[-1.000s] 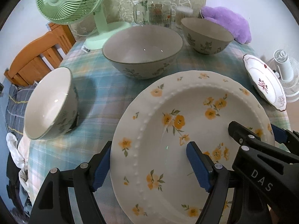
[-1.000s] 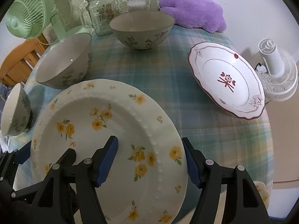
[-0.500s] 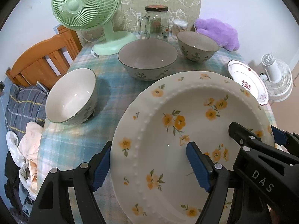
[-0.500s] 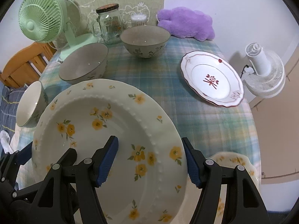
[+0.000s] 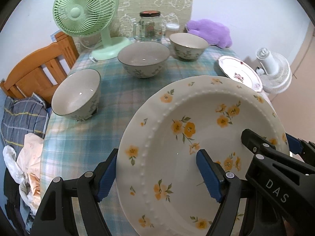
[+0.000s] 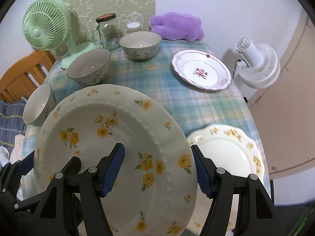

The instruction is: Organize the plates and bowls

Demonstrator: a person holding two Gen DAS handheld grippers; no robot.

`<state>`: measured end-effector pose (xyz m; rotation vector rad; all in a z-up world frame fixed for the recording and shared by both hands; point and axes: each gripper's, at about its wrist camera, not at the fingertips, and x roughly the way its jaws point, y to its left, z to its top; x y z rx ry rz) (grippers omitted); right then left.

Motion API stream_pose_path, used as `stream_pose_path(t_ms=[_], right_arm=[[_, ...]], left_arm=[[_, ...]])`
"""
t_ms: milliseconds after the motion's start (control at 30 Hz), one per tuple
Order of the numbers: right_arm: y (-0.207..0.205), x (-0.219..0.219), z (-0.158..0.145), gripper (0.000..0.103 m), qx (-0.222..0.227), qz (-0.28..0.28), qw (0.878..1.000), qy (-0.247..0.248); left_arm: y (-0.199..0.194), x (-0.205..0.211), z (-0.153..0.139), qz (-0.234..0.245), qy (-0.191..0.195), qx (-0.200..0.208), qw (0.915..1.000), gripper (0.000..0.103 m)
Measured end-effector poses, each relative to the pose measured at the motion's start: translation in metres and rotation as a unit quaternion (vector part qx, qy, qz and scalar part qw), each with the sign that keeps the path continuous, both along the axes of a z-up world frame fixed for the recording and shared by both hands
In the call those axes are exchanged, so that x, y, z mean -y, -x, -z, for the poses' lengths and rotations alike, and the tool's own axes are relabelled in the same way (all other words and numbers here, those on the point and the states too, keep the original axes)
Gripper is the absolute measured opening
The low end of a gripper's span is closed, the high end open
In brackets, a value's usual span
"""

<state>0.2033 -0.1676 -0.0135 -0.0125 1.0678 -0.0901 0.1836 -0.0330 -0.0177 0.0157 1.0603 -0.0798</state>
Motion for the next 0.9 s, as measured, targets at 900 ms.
stream_pose_path(t_ms=[900], right_arm=[[0.02,0.11,-0.001,0.07,-0.008,0.002,1.0,-0.005]], left_arm=[[0.016,0.103,0.005,-0.013,0.01,-0.016,0.9997,0.078]])
